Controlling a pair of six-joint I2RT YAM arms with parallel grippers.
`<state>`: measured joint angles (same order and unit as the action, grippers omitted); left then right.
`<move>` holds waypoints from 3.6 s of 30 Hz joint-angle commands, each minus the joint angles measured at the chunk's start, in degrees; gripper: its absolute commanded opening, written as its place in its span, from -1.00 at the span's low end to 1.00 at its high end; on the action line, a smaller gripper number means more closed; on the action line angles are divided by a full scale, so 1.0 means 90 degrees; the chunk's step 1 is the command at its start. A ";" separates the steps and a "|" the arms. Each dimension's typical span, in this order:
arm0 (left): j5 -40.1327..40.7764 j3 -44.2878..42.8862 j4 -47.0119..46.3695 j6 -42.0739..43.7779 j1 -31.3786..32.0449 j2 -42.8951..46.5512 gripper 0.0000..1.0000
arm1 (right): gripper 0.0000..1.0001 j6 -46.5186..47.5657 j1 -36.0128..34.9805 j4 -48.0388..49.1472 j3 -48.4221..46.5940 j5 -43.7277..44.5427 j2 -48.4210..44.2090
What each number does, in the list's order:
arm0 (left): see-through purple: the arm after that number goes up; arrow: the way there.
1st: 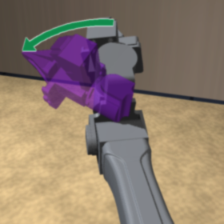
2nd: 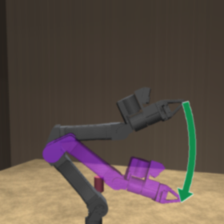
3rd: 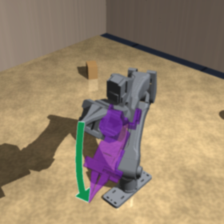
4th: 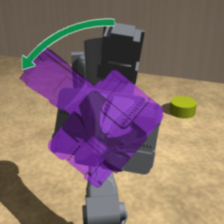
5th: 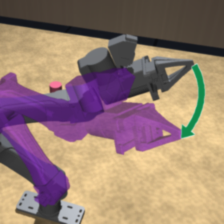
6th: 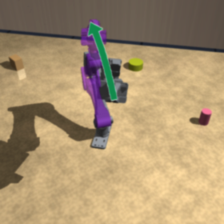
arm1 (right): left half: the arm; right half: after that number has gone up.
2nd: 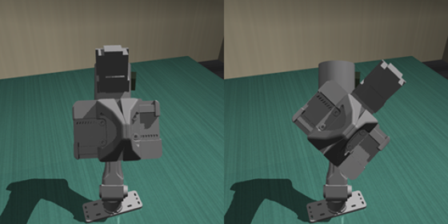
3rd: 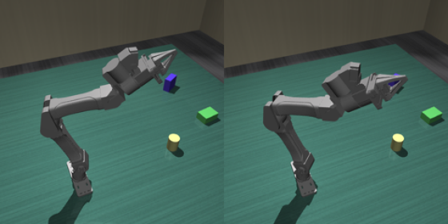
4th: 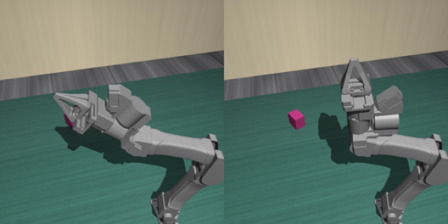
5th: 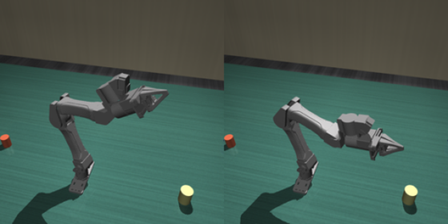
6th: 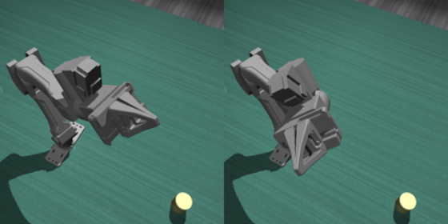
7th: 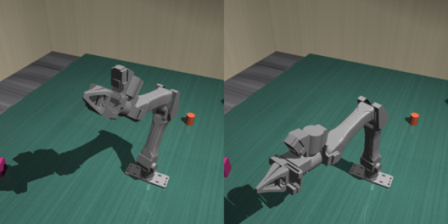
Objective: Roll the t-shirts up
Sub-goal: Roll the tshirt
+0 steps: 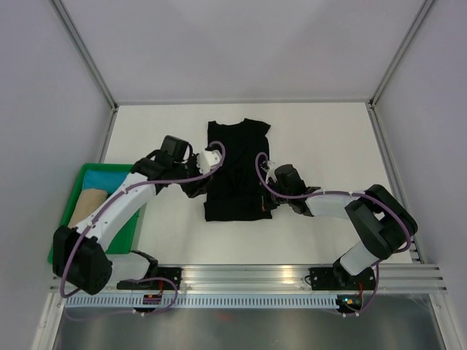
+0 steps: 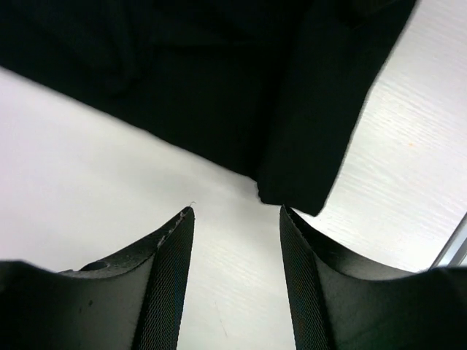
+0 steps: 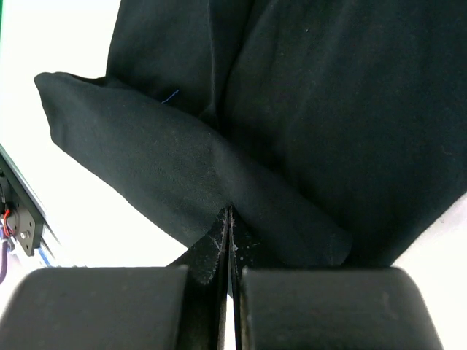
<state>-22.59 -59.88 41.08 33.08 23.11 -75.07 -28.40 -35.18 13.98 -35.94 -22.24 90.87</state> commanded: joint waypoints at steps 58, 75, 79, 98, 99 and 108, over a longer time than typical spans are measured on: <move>0.0664 0.1077 -0.1615 0.0709 0.1241 -0.0555 -0.95 | 0.69 0.8615 -0.1335 -0.1145 0.0869 0.2000 -0.2422; -0.0514 0.1028 -0.0212 0.0855 0.0938 0.0009 -0.95 | -0.99 0.7756 -0.1316 -0.2928 0.0000 0.0336 -0.2098; -0.1035 0.0921 0.0494 0.1129 0.0928 0.0050 -0.95 | -0.99 0.7590 -0.1296 -0.3554 -0.0166 -0.0301 -0.2216; -0.1035 0.0257 0.0699 0.1471 0.0362 -0.0692 -0.95 | 0.22 0.7169 -0.0524 -0.3157 -0.0129 -0.0528 -0.2029; -0.1054 0.0266 0.0699 0.1490 0.0352 -0.0663 -0.95 | 0.27 0.7170 -0.0564 -0.2952 -0.0002 -0.0488 -0.2195; -0.1211 0.0305 0.0699 0.1568 0.0088 -0.0819 -0.95 | 0.43 0.7209 -0.0603 -0.1748 0.0781 -0.0624 -0.3184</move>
<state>-30.39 -55.55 47.31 44.71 24.58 -81.97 36.40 -40.40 -6.26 -29.67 -26.48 61.60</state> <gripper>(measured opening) 0.041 0.712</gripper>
